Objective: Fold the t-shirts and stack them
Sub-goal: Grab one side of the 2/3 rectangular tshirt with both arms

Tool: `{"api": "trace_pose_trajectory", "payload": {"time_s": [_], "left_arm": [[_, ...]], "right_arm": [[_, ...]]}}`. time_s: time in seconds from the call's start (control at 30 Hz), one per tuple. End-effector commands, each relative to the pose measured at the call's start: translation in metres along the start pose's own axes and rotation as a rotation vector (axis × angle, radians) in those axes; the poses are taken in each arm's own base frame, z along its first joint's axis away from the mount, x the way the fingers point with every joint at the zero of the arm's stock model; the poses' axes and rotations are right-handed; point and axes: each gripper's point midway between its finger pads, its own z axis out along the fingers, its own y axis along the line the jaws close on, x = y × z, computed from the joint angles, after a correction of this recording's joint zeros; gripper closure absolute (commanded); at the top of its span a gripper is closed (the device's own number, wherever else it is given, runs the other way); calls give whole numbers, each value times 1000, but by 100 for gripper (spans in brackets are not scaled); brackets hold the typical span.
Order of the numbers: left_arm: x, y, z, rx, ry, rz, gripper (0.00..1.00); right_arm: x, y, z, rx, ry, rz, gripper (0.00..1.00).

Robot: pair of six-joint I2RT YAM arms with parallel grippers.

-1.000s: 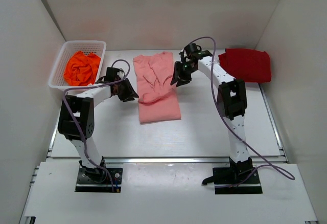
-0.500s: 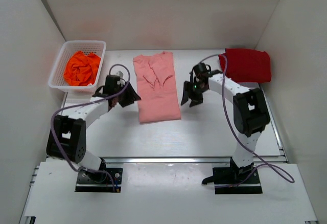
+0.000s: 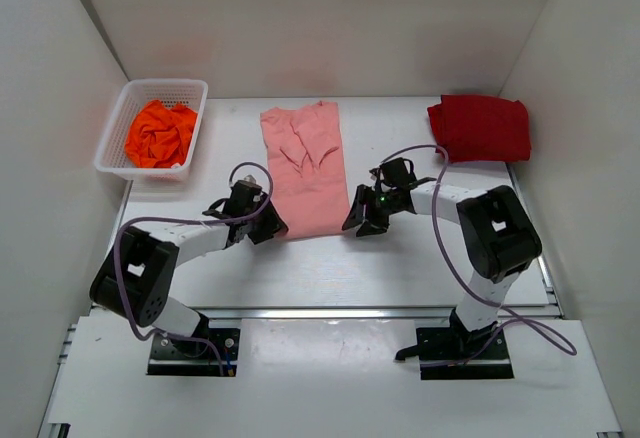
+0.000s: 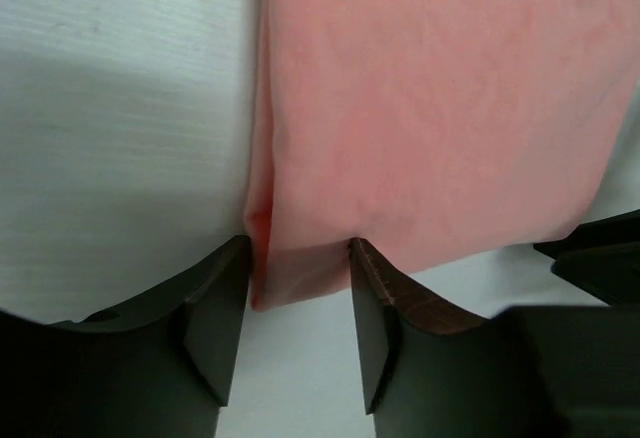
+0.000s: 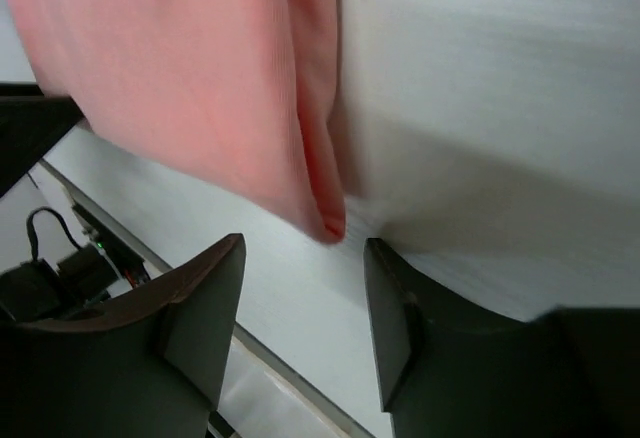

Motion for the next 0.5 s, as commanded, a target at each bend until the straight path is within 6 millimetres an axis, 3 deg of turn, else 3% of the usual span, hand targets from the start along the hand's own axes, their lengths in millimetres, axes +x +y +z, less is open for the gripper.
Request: {"api": "trace_pose_trajectory", "payload": {"time_s": [0.0, 0.07, 0.13, 0.2, 0.27, 0.3, 0.37, 0.43, 0.47], "left_arm": [[-4, -11, 10, 31, -42, -71, 46], [-6, -15, 14, 37, -42, -76, 56], [-4, -15, 13, 36, -28, -72, 83], [1, -7, 9, 29, -2, -74, 100], [8, 0, -3, 31, 22, -55, 100], [17, 12, -7, -6, 59, -58, 100], [30, 18, -25, 5, 93, 0, 100], [56, 35, -40, -24, 150, 22, 100], [58, 30, -49, 5, 140, 38, 100]], "right_arm": [[-14, 6, 14, -62, -37, 8, 53], [-16, 6, 17, -69, -29, 6, 70], [-14, 3, 20, -64, -12, 15, 96], [-4, -1, 19, -39, 1, 12, 100], [12, -8, 12, 11, 19, 12, 100], [23, -10, 7, 26, 24, 4, 100], [57, -20, -5, 77, 49, 7, 100], [86, -21, -13, 99, 76, -17, 100], [97, -20, -17, 103, 87, -21, 100]]}}
